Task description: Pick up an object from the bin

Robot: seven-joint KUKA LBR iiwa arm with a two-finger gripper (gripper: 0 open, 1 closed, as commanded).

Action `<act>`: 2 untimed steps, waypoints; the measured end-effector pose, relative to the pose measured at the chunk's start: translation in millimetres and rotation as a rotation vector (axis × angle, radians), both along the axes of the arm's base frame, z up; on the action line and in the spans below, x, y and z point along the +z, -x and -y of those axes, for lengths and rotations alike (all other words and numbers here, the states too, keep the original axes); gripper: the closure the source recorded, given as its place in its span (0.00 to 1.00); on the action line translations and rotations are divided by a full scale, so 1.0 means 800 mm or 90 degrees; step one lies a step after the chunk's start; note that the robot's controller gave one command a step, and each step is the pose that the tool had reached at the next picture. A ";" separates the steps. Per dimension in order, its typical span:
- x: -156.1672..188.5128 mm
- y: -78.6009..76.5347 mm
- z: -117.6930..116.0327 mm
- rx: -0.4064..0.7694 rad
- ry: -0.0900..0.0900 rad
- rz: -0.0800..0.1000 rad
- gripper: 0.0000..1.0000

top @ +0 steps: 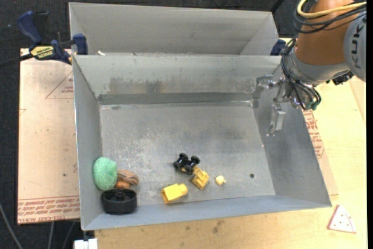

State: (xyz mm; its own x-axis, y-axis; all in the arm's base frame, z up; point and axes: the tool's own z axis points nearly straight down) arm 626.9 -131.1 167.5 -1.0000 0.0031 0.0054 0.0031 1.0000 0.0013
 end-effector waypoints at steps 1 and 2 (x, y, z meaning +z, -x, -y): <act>0.006 -0.002 -0.001 0.001 0.001 0.005 0.00; -0.018 0.015 -0.042 0.039 0.002 0.007 0.00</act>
Offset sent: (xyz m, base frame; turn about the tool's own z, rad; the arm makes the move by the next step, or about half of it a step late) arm -0.0384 0.1009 -0.0515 -0.1755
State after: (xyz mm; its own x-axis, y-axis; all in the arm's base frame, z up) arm 614.6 -97.2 153.5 -0.9983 -0.0578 -0.0053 -0.0578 0.9983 -0.0025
